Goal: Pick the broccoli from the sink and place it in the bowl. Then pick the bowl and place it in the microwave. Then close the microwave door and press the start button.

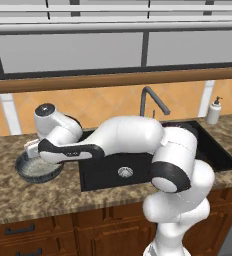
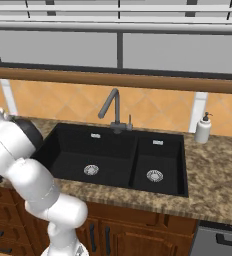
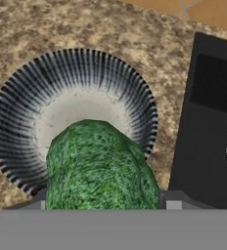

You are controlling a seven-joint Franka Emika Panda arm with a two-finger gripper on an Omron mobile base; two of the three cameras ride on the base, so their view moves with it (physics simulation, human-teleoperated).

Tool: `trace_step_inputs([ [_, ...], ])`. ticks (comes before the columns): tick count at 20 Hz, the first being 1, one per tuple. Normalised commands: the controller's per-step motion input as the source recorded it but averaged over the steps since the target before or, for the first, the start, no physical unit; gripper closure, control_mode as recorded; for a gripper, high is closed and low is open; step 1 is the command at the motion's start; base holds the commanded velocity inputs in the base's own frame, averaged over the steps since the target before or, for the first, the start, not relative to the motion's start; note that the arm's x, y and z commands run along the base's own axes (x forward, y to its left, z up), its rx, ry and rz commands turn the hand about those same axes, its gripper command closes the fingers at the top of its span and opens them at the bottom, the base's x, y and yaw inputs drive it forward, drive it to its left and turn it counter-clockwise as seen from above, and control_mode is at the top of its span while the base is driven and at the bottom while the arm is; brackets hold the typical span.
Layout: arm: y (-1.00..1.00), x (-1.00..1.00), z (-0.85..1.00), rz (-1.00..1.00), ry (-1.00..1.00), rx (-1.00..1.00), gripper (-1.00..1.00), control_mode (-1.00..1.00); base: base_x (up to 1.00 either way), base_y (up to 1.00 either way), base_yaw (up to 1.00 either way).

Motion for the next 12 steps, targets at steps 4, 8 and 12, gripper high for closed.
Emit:
trace_step_inputs([
  [4,0.08,0.19,-0.3,-0.09,0.04,0.0,1.0,-1.0,0.0,0.0,0.0],
  [8,0.14,0.15,-0.41,-0.11,0.05,-0.01,1.0,-1.0,0.0,0.0,0.0],
  [12,0.23,0.08,-0.31,-0.1,0.03,-0.01,1.0,-1.0,0.0,0.0,0.0],
])
